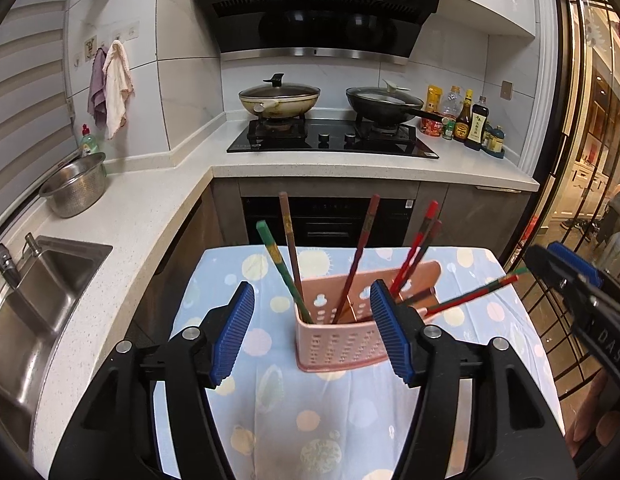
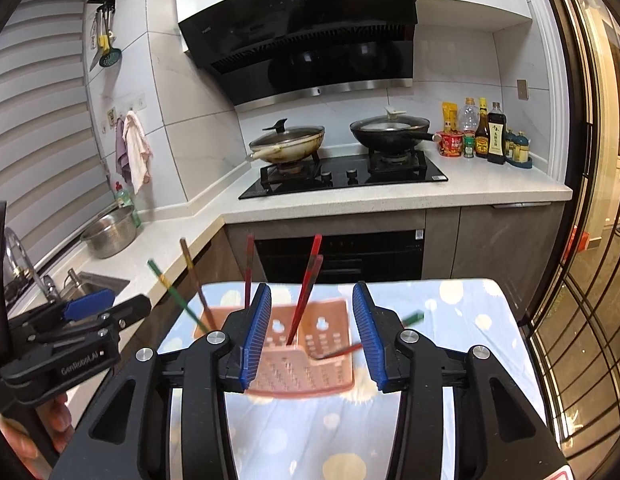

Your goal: Organize utensils

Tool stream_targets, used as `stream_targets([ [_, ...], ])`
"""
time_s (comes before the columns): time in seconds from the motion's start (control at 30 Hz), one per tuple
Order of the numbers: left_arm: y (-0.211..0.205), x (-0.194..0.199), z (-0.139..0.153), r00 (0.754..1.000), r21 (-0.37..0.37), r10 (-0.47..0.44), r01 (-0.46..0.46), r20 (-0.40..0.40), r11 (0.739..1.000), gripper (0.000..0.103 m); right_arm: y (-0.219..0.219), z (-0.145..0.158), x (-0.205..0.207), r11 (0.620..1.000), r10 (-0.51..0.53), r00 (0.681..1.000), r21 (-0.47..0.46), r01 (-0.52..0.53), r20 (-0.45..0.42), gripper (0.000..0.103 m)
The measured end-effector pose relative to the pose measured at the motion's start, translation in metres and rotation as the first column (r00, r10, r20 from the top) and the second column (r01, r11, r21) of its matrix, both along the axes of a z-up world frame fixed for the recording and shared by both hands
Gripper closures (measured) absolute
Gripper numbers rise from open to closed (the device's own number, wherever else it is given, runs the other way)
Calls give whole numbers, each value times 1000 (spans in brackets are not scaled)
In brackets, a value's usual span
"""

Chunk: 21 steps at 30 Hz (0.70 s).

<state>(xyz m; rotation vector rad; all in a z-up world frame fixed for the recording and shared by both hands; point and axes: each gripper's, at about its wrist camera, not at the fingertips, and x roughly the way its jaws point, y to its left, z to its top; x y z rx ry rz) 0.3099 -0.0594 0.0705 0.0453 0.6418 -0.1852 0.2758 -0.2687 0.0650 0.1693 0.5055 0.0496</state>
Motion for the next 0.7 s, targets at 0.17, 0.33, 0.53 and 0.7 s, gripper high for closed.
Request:
stream_targets([
  [0.17,0,-23,-8,1000,-7,-9,9,-13,1000,41,4,-15,-31,1000,1,1000,-12,-1,-27,61],
  [0.33,1,-45,-19,999,-10,-17,17,-29,1000,38,6,-29,-57,1000,5,998,2,-5,-62,61],
  [0.53,2,-71,-36,998,-5,-21,21,-51,1000,28,8,-45,-83,1000,2,994,23,0,-111,59],
  [0.7,6,-91,-51,997,-9,-19,19,-76,1000,24,12,-55,-107,1000,-10,992,17,12,-128,55],
])
